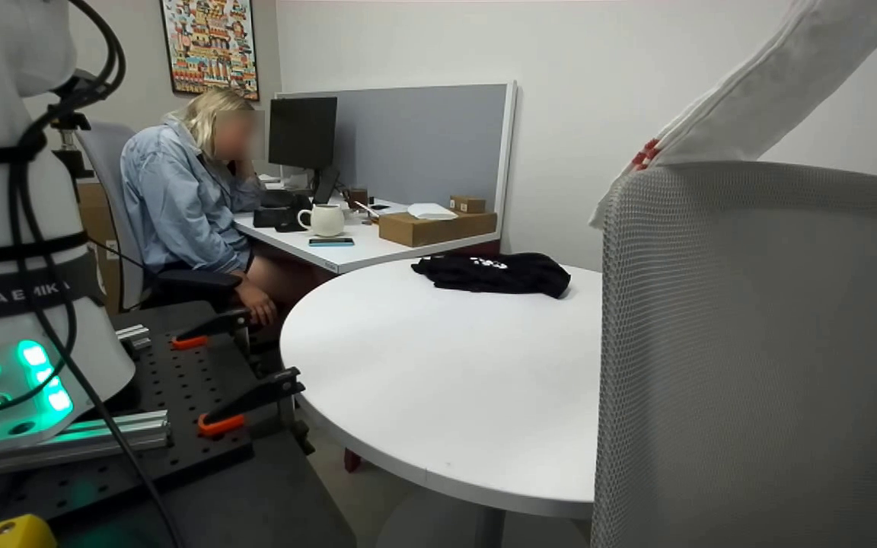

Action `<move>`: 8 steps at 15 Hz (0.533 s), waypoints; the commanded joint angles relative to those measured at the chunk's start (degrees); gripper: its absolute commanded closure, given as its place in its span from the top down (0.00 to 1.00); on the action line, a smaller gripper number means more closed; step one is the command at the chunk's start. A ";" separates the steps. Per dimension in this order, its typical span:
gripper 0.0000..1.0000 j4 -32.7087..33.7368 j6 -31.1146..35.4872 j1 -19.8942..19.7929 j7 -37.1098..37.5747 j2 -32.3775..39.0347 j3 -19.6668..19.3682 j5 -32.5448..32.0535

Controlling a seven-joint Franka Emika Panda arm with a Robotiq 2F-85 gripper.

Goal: Hang the white towel on the back of the chair

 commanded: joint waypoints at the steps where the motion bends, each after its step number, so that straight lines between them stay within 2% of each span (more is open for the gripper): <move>1: 0.01 3.75 -0.74 -1.09 1.08 2.40 -0.82 0.07; 5: 0.01 6.89 -0.58 -2.60 1.56 4.36 -1.11 1.17; 8: 0.01 12.06 -1.68 -3.80 1.67 6.81 -0.20 0.90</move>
